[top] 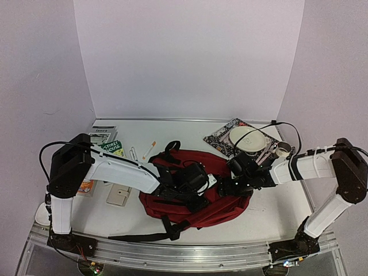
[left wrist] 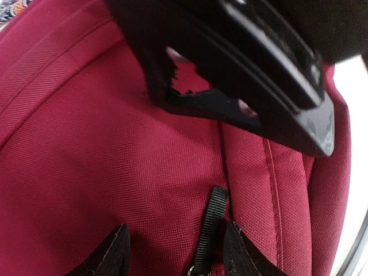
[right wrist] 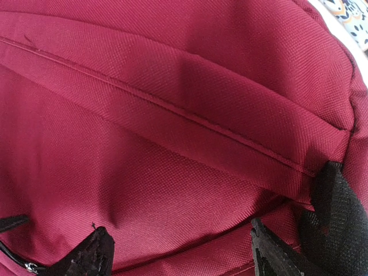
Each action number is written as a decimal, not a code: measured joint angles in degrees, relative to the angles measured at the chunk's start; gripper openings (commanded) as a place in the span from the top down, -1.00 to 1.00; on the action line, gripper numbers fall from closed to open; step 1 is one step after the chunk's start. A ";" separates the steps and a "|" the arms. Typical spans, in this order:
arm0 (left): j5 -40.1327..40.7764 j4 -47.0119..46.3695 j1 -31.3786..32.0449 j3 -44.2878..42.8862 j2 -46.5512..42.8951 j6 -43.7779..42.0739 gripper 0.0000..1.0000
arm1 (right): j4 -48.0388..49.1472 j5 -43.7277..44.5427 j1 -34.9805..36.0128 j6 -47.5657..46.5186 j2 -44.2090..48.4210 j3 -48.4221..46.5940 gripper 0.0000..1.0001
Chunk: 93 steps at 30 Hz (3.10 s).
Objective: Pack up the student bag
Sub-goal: Grab the pocket on the back of the student bag, then unzip the pocket on the back of the student bag, then open the pocket on the back of the student bag.
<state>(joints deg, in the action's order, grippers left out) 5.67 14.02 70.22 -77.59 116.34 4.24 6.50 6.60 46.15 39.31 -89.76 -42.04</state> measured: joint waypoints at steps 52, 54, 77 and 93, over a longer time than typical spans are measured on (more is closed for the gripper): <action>8.28 2.33 -8.55 30.37 -31.08 24.62 1.00 | 4.41 -2.25 -7.82 2.61 0.49 3.45 -0.67; 8.06 1.96 -8.59 30.37 -30.52 25.70 1.00 | 3.50 -2.27 -7.35 1.49 0.95 3.36 -0.71; 6.97 -14.11 -9.05 40.27 -34.89 30.60 1.00 | -0.80 2.46 13.91 -33.57 -8.10 -15.69 -0.75; 7.00 -16.39 -9.05 42.31 -41.94 31.84 1.00 | -2.87 1.70 17.58 -42.81 -15.37 -22.08 -0.83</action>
<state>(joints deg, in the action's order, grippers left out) 12.68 -2.37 61.17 -35.28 74.41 36.07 3.62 8.29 63.74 -3.50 -105.12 -64.12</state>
